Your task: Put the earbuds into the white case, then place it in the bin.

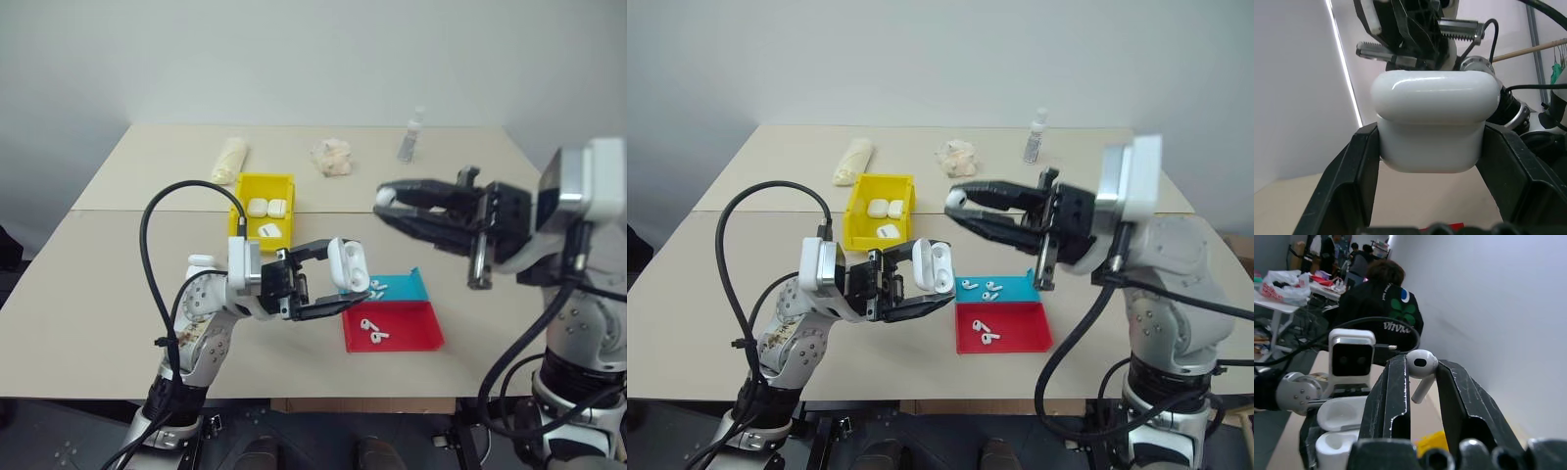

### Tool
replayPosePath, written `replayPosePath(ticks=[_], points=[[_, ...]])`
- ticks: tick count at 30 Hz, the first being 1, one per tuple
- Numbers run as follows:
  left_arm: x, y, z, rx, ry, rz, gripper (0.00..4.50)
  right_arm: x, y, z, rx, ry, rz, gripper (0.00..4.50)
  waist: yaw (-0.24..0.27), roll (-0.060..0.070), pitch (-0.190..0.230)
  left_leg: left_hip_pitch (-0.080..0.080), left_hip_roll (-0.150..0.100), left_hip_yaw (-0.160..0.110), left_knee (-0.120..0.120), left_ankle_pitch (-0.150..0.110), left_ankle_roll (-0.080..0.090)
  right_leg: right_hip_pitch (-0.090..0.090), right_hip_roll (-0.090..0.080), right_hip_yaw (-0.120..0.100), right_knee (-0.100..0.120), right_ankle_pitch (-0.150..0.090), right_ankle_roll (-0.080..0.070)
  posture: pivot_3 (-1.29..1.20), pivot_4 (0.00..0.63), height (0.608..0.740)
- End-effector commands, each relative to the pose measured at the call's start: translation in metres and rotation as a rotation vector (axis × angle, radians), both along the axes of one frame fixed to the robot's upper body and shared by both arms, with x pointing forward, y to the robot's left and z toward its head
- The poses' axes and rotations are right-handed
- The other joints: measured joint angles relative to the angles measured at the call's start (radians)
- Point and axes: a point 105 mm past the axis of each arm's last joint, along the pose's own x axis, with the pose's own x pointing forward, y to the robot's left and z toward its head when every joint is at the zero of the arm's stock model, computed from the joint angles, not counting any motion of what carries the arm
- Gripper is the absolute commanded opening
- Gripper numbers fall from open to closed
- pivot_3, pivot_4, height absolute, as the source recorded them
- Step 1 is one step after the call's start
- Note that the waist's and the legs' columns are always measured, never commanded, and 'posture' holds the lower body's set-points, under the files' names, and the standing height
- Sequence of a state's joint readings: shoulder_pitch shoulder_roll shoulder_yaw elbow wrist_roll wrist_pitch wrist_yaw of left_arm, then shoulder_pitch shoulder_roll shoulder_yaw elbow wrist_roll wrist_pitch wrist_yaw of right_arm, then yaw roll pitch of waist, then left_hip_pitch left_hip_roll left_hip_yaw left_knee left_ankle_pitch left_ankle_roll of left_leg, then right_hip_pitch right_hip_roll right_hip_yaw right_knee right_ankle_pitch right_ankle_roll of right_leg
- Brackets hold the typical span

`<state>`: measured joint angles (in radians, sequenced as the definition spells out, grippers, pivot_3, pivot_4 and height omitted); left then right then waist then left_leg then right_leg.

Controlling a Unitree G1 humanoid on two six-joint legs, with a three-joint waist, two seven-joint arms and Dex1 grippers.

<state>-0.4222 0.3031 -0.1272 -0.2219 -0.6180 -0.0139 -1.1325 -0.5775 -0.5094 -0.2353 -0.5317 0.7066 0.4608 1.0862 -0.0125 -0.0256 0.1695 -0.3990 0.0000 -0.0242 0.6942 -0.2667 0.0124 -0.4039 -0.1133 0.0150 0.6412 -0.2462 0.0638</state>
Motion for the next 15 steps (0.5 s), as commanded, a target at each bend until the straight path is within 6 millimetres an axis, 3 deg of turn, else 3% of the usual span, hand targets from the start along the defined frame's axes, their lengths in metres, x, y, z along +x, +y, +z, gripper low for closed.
replayPosePath(ticks=[1,15], points=[[-0.008,0.000,0.009,-0.004,-0.045,-0.036,2.78,-0.011,0.002,0.001,-0.002,-0.056,0.060,0.73,0.000,0.000,0.000,0.000,0.000,0.000,0.000,0.000,0.000,0.000,0.000,0.000,0.000,0.000,0.000,0.00,0.150,0.740],[-0.009,-0.001,0.010,0.031,-0.040,-0.046,2.78,0.000,0.009,-0.020,-0.057,-0.076,0.083,0.73,-0.001,0.000,0.000,0.001,0.000,0.000,0.000,0.000,0.000,0.000,0.000,0.000,0.000,0.000,0.000,0.00,0.150,0.740]])
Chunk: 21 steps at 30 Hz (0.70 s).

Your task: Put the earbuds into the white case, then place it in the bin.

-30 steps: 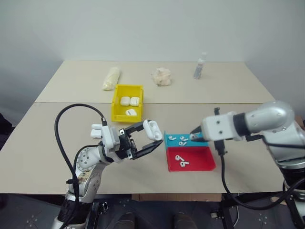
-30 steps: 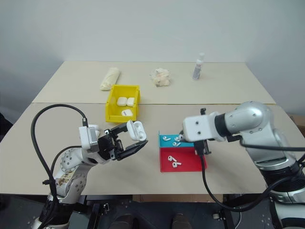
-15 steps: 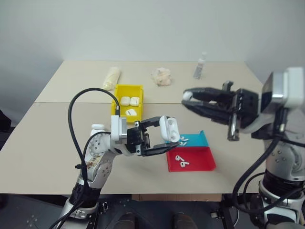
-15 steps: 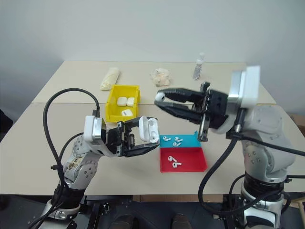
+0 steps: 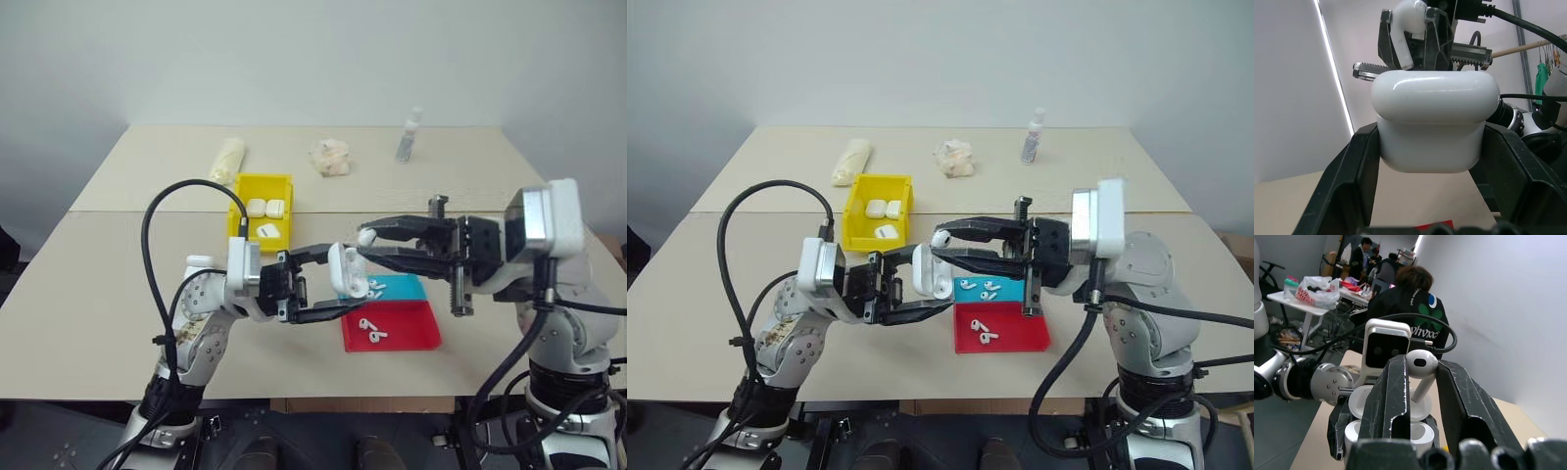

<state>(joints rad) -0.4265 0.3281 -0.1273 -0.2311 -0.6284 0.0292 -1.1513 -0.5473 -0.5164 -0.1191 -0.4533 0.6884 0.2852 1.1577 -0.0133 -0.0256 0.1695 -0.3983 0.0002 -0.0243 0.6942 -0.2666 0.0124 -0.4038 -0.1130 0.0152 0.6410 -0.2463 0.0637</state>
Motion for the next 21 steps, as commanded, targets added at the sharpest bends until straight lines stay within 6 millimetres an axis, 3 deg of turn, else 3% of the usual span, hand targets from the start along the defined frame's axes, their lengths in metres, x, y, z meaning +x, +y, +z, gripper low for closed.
replayPosePath(ticks=[1,15,21], points=[[-0.008,-0.002,0.012,-0.009,-0.059,-0.025,2.78,0.001,-0.001,-0.004,-0.026,-0.046,-0.013,0.73,0.000,0.000,0.000,0.000,0.000,0.000,0.000,0.000,0.000,0.000,0.000,0.000,0.000,0.000,0.000,0.00,0.150,0.740],[-0.008,-0.003,0.011,-0.002,-0.056,-0.028,2.78,0.009,0.000,-0.021,-0.084,-0.056,-0.039,0.73,0.000,0.000,0.000,0.000,0.000,0.000,0.000,0.000,0.000,0.000,0.000,0.000,0.000,0.000,0.000,0.00,0.150,0.740],[-0.007,-0.004,0.010,-0.004,-0.059,-0.025,2.78,0.008,0.002,-0.026,-0.121,-0.085,-0.041,2.67,0.000,0.000,0.000,0.000,0.000,0.000,0.000,0.000,0.000,0.000,0.000,0.000,0.000,0.000,0.000,0.00,0.150,0.740]])
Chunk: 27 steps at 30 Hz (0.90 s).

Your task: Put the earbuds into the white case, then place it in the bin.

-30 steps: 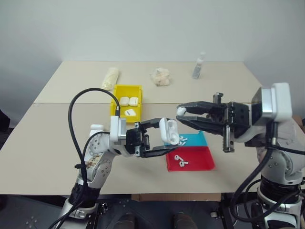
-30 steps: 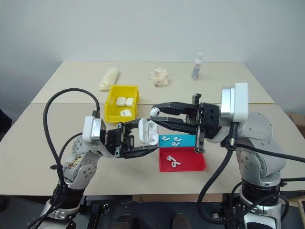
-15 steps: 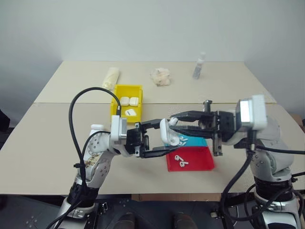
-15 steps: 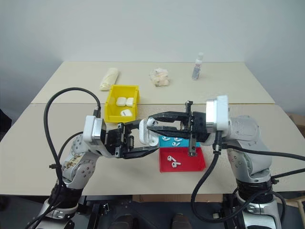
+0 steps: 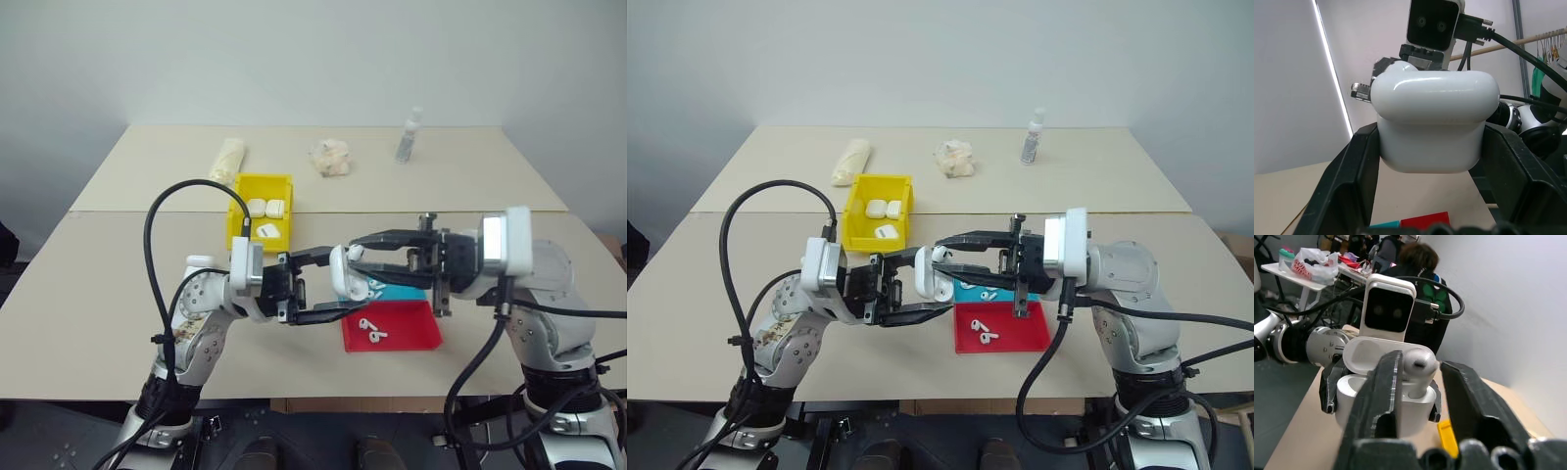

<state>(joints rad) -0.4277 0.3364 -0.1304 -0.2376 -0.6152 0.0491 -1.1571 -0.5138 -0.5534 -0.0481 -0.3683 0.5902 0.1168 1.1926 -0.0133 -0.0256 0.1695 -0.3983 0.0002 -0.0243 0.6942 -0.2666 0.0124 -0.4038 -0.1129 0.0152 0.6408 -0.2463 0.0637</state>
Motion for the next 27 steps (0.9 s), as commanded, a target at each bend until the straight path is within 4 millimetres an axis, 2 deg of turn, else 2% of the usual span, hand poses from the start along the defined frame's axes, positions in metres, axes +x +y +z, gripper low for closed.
replayPosePath(ticks=[1,7,11,15,17,24,27], points=[[-0.006,-0.004,0.012,-0.034,-0.062,-0.020,2.78,-0.004,0.003,-0.006,-0.055,-0.035,0.006,2.97,0.000,0.000,0.000,0.000,0.000,0.000,0.000,0.000,0.000,0.000,0.000,0.000,0.000,0.000,0.000,0.00,0.150,0.740],[0.001,0.001,0.003,-0.001,-0.053,0.036,2.78,-0.005,-0.002,-0.006,-0.081,-0.051,0.001,2.97,0.001,0.000,0.000,0.000,0.000,0.000,0.000,0.000,0.000,0.000,0.000,0.000,0.000,0.000,0.000,0.00,0.150,0.740],[0.011,0.028,-0.021,0.125,-0.019,0.109,2.78,0.009,-0.021,0.009,-0.176,0.014,-0.097,2.97,-0.005,0.001,0.000,0.000,0.000,0.000,0.000,0.000,0.000,0.000,0.000,0.000,0.000,0.000,0.000,0.00,0.150,0.740],[0.013,0.056,-0.043,0.268,0.041,0.212,2.78,0.044,-0.034,0.003,-0.502,0.031,-0.278,2.97,-0.011,0.003,0.002,0.001,0.001,0.001,-0.001,0.000,0.000,-0.001,0.000,0.001,-0.001,-0.001,-0.002,0.00,0.150,0.740],[0.012,0.063,-0.052,0.330,0.043,0.246,2.78,0.063,-0.039,-0.003,-0.656,0.048,-0.332,2.97,-0.010,0.003,0.002,0.001,0.001,0.001,-0.001,0.000,0.000,-0.002,0.001,0.001,-0.001,-0.001,-0.002,0.00,0.150,0.740],[0.013,0.059,-0.061,0.305,0.023,0.309,2.78,0.120,-0.034,-0.039,-1.019,0.082,-0.435,2.97,-0.005,0.003,0.002,-0.001,0.001,0.002,-0.001,0.000,0.000,-0.003,0.000,0.001,-0.001,-0.001,-0.002,0.00,0.150,0.740],[0.007,0.055,-0.064,0.307,0.031,0.305,2.78,0.132,-0.035,-0.056,-1.118,0.073,-0.433,2.97,-0.002,0.003,0.002,-0.005,0.001,0.002,-0.001,0.000,0.000,-0.008,0.000,0.001,0.001,-0.001,-0.002,0.00,0.150,0.740]])
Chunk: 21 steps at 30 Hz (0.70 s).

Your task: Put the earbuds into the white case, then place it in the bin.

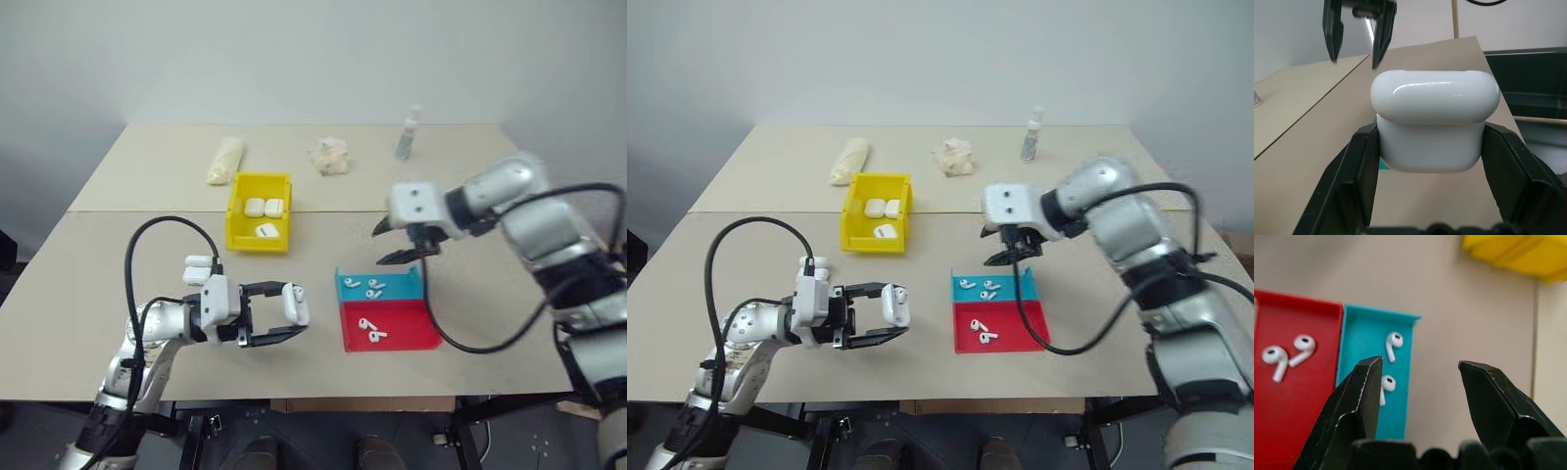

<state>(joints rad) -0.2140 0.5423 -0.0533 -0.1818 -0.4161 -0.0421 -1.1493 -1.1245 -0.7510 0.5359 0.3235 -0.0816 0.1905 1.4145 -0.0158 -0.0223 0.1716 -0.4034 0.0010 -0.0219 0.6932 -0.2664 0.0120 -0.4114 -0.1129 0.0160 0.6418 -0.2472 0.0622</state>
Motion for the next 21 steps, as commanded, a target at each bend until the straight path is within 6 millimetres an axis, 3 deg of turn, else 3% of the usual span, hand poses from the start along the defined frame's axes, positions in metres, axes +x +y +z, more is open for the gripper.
replayPosePath(ticks=[1,5,13,16,21], points=[[-0.010,-0.004,0.003,0.004,-0.027,-0.009,2.78,0.011,-0.006,-0.004,-0.094,-0.021,0.003,2.97,0.001,0.000,0.000,-0.002,0.000,0.000,0.000,0.000,-0.001,-0.003,0.000,0.000,0.002,0.000,0.000,0.00,0.150,0.740],[-0.016,-0.003,0.000,0.003,-0.016,-0.008,2.78,0.016,-0.005,-0.015,-0.137,-0.009,0.009,2.97,-0.001,0.000,0.000,-0.009,-0.001,0.001,0.000,0.006,-0.010,-0.012,-0.001,0.001,0.006,0.000,0.000,0.00,0.150,0.740],[-0.015,-0.003,0.001,-0.008,-0.019,0.012,2.78,0.019,-0.004,-0.034,-0.158,0.013,0.017,2.97,-0.004,0.000,0.000,-0.007,0.000,0.001,0.000,0.004,-0.007,-0.010,0.000,0.001,0.006,0.000,0.000,0.00,0.150,0.740],[-0.014,-0.003,0.002,-0.007,-0.019,0.010,2.78,0.018,-0.002,-0.035,-0.152,0.012,0.026,2.43,-0.005,0.000,0.000,-0.007,0.000,0.001,0.000,0.004,-0.007,-0.010,0.000,0.001,0.006,0.000,0.000,0.00,0.150,0.740],[-0.013,-0.003,0.001,-0.001,-0.015,0.007,2.78,0.019,-0.002,-0.038,-0.150,0.012,0.022,2.43,-0.005,0.000,0.000,-0.007,0.000,0.001,0.000,0.004,-0.007,-0.010,0.000,0.001,0.006,0.000,0.000,0.00,0.150,0.740]])
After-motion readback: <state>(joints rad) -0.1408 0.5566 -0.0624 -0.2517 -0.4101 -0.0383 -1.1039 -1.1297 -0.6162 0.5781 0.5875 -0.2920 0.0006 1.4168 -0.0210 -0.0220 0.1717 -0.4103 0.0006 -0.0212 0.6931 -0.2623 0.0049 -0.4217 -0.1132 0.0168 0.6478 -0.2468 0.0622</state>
